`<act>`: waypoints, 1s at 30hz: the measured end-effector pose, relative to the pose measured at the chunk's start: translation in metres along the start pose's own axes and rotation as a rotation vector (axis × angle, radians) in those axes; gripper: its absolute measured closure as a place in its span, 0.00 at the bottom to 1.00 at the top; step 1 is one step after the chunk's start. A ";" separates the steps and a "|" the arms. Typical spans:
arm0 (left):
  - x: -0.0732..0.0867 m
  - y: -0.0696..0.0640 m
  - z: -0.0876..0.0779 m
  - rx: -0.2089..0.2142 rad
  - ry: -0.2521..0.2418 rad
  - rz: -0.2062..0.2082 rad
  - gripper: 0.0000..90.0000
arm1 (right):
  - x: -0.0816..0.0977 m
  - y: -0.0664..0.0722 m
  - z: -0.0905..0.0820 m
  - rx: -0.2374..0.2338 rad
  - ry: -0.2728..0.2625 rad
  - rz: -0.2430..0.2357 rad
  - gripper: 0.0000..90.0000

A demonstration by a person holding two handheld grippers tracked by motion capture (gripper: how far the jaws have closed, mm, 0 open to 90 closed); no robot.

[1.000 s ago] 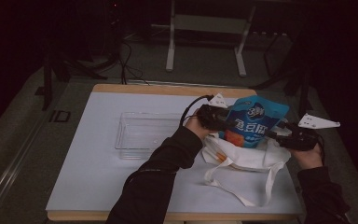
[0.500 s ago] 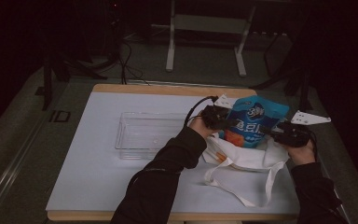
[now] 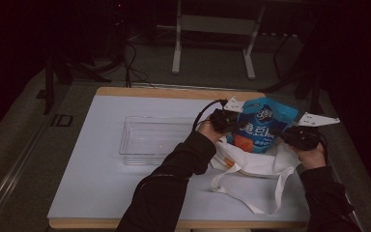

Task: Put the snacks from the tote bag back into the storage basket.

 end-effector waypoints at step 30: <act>-0.055 -0.013 -0.033 -0.045 -0.064 0.074 1.00 | -0.049 0.009 -0.039 0.019 -0.071 -0.037 0.98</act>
Point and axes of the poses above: each handheld gripper's, and its own axes: z roughly forward along the jaws, x roughly out of its underside, y roughly to its left, the point moved 3 cm from there along z, roughly forward along the jaws, and after that the axes turned 5 degrees about -x, right-handed, at the moved point
